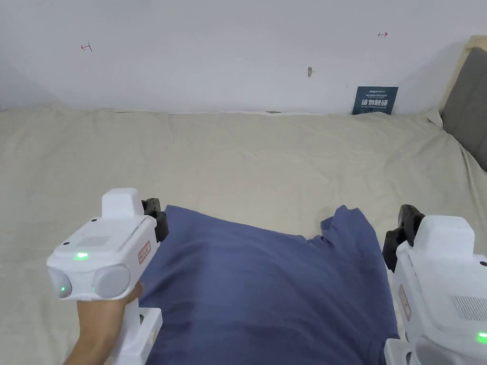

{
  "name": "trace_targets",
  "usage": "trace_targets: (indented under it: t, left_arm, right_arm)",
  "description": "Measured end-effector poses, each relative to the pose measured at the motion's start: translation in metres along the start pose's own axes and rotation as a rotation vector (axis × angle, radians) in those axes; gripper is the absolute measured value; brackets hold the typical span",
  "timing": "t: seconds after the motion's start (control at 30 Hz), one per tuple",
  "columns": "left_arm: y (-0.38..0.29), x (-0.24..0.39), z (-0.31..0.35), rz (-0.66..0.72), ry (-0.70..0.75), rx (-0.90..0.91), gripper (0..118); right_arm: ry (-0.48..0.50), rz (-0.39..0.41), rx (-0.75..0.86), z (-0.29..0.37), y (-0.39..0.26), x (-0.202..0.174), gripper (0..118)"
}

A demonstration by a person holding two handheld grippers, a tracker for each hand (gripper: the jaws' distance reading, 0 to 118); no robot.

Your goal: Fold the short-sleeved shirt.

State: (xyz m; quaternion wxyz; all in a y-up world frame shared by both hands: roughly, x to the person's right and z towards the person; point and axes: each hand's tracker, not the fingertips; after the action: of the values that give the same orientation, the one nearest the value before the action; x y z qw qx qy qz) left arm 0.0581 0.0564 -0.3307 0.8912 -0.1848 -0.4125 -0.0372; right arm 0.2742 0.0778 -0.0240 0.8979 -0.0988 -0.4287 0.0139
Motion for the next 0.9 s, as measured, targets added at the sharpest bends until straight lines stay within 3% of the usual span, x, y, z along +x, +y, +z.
trace_targets:
  t: [0.2, 0.33, 0.47, 0.5, 0.53, 0.57, 0.6, 0.63, 0.77, 0.83, 0.87, 0.9]
  left_arm:
    - [0.017, -0.029, -0.097, -0.092, -0.03, -0.176, 0]
    - [0.022, -0.05, -0.17, -0.065, -0.018, -0.28, 1]
    - [0.016, -0.068, -0.241, -0.079, -0.011, -0.402, 14]
    - [0.012, -0.073, -0.257, -0.074, -0.004, -0.421, 28]
    - [0.007, -0.078, -0.275, -0.076, -0.018, -0.476, 63]
    - [0.002, -0.081, -0.291, -0.093, -0.011, -0.52, 87]
    - [-0.005, -0.083, -0.303, -0.102, 0.012, -0.548, 104]
    - [-0.011, -0.085, -0.313, -0.125, 0.024, -0.566, 107]
    - [-0.037, -0.091, -0.351, -0.168, 0.055, -0.632, 88]
    - [-0.049, -0.093, -0.364, -0.147, 0.043, -0.675, 70]
    - [-0.052, -0.093, -0.359, -0.105, -0.001, -0.679, 69]
    - [-0.049, -0.09, -0.355, -0.112, 0.046, -0.626, 66]
  right_arm:
    - [-0.025, 0.016, -0.028, -0.032, -0.002, 0.004, 2]
    - [-0.045, 0.019, -0.057, -0.063, -0.007, 0.005, 2]
    - [-0.062, 0.026, -0.095, -0.098, -0.016, 0.005, 2]
    - [-0.064, 0.027, -0.103, -0.106, -0.018, 0.005, 2]
    - [-0.071, 0.03, -0.117, -0.115, -0.023, 0.005, 2]
    - [-0.076, 0.031, -0.125, -0.123, -0.026, 0.005, 2]
    - [-0.08, 0.031, -0.134, -0.13, -0.029, 0.005, 2]
    - [-0.085, 0.032, -0.141, -0.136, -0.032, 0.006, 2]
    - [-0.102, 0.044, -0.192, -0.16, -0.047, 0.006, 2]
    - [-0.102, 0.04, -0.214, -0.168, -0.055, 0.007, 2]
    - [-0.101, 0.039, -0.226, -0.173, -0.058, 0.007, 2]
    - [-0.098, 0.042, -0.238, -0.176, -0.06, 0.007, 2]
